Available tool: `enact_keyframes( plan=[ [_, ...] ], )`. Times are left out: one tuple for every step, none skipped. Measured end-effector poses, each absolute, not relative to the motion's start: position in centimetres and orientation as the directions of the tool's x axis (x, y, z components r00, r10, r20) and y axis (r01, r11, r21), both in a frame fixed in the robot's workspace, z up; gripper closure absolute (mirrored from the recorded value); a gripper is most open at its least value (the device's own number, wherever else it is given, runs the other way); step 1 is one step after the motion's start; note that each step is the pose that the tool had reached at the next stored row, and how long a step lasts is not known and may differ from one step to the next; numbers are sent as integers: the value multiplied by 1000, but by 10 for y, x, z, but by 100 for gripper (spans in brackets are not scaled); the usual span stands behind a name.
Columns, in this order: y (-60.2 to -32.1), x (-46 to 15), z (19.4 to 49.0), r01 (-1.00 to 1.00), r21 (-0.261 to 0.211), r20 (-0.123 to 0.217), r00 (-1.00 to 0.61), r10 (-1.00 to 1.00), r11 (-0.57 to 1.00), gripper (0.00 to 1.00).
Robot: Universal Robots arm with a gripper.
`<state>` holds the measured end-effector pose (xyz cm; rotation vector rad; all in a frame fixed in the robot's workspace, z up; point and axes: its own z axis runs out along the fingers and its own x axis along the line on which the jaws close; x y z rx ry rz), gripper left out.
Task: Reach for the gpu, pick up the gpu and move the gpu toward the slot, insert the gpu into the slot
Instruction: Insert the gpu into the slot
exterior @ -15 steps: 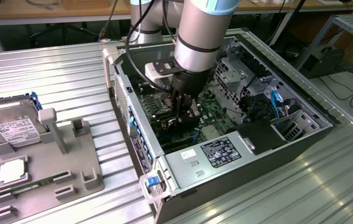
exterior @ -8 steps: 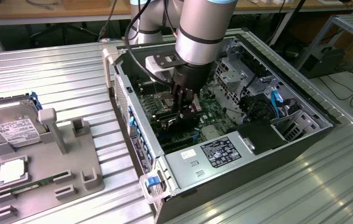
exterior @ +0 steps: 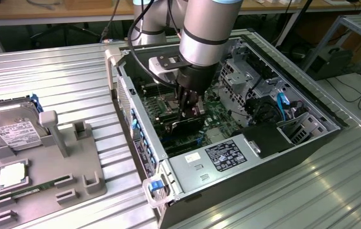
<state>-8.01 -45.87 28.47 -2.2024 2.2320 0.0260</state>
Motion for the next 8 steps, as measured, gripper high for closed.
enact_keyframes(
  plan=[
    [-459,-80,285,-1000,8,-16,-13,-1000,13,89],
    [-459,-80,285,-1000,8,-16,-13,-1000,13,89],
    [-459,-80,285,-1000,8,-16,-13,-1000,13,89],
    [-459,-80,285,-1000,8,-16,-13,-1000,13,89],
    [-459,-80,285,-1000,8,-16,-13,-1000,13,89],
    [-459,-80,285,-1000,8,-16,-13,-1000,13,89],
    [-459,-80,285,-1000,8,-16,-13,-1000,13,89],
    [-459,-80,285,-1000,8,-16,-13,-1000,13,89]
  ],
)
